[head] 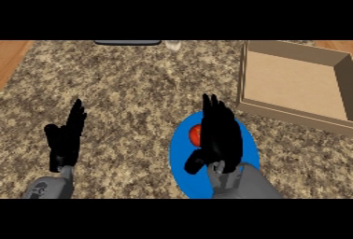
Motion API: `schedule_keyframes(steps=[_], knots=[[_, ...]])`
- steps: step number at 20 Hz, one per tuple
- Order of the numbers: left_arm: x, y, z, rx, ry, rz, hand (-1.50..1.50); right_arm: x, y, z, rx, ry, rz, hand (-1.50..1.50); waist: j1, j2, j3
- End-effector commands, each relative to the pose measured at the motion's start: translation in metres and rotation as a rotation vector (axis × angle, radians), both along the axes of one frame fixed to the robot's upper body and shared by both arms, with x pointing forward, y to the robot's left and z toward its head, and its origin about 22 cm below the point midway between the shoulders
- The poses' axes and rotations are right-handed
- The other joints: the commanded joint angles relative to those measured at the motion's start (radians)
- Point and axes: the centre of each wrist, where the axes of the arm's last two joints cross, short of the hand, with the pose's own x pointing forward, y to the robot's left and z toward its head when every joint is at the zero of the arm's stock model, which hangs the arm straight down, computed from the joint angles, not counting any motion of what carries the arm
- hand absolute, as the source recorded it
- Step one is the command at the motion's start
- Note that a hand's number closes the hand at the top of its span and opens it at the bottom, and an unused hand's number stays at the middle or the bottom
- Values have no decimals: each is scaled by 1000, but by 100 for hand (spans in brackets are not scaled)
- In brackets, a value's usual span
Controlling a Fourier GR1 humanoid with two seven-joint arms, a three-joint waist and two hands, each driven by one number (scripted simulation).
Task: Pick the tomato from the plate and place it in the cardboard box
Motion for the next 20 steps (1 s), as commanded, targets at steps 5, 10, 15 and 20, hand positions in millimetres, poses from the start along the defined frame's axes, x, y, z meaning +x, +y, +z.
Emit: schedule_keyframes(steps=[5, 10, 15, 20], knots=[[-4, 0, 10, 1, 7, -12, 0, 9, 21, -12, -74, 136, -202, -150, 10, -2, 1], [-10, 2, -7, -5, 11, -11, 0, 33, 20, -1, -50, 131, -222, -150, 5, 1, 0], [-1, -7, -7, 1, 16, -3, 0, 31, 16, -23, -101, 166, -235, -150, -8, 0, 0], [-5, 2, -7, -21, -7, -2, 0, 43, 15, -26, -122, 196, -235, -150, -5, 1, 0]])
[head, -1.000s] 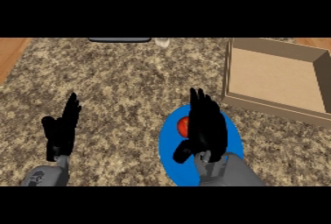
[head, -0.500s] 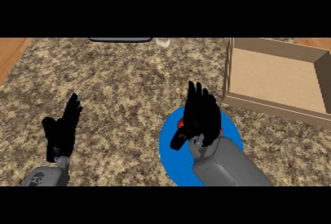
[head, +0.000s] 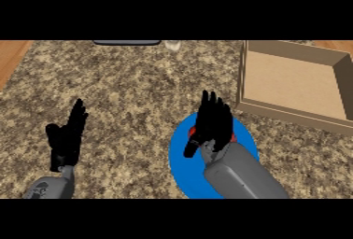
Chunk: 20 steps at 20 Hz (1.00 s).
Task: Pick the tomato from the plate and place it in the cardboard box
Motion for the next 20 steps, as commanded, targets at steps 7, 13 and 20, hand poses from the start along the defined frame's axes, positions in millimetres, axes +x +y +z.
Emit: schedule_keyframes(steps=[7, 13, 20], knots=[[-9, 4, 3, 5, -4, 14, 0, 6, -2, -18, -84, 114, -173, -150, -4, -2, 1], [-8, 1, -9, 3, 4, 0, 0, 8, -2, -34, -69, 132, -167, -150, -3, 1, 0], [11, 6, 11, 6, -4, 4, 0, 14, 3, -42, -66, 140, -157, -150, -3, 2, 1]])
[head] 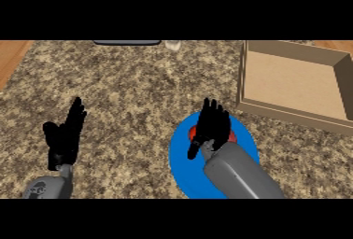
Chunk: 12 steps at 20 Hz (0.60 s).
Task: Pick the tomato from the plate and place it in the cardboard box
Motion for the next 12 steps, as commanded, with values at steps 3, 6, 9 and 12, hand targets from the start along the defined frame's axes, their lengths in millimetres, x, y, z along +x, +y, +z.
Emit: schedule_keyframes(steps=[3, 6, 9, 12], knots=[[-9, -6, -6, 7, -7, 6, 0, -2, 17, 1, -31, 45, -159, -150, 8, -1, 0], [-12, 19, -2, -7, 8, -1, 0, 3, 8, -6, -15, 33, -144, -150, 0, -1, 0], [4, -8, -4, -10, 14, 15, 0, 11, 8, -14, -26, 47, -130, 150, -1, 1, 0], [-3, 3, -10, -18, -3, 3, 0, 6, 4, -24, -24, -56, -19, 150, -7, 0, 0]])
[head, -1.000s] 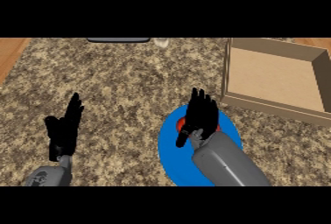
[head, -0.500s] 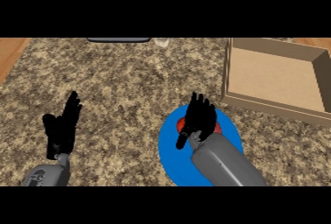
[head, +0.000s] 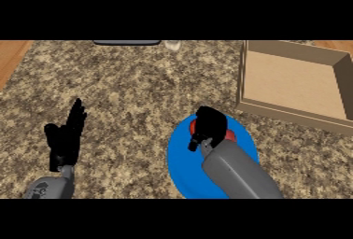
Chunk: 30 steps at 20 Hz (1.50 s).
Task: Pick the tomato from the plate and place it in the cardboard box
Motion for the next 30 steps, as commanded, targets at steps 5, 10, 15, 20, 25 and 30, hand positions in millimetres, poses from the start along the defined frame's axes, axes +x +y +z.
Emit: schedule_keyframes(steps=[5, 10, 15, 20, 25, 30], knots=[[-5, -2, -2, -10, 17, -8, 0, 7, 11, 2, -69, -109, -59, 150, 1, 0, 0], [-9, 6, -8, -13, 12, -4, 0, -9, -4, 29, -77, -138, 81, 150, -14, -3, 0], [-14, 12, -6, 8, 4, 33, 0, -75, -50, -26, -26, -56, 620, 150, -40, -11, 1], [-11, 11, 2, 14, 9, 49, 0, -106, -122, 8, -36, -181, 722, 150, -42, -10, 0], [-19, 15, -11, 8, 15, 30, 0, -129, -140, 78, -14, -369, 730, 150, -36, -8, -1], [-14, 19, 1, 8, 8, 32, 0, -151, -157, 145, 76, -516, 684, 150, -39, -8, -1]])
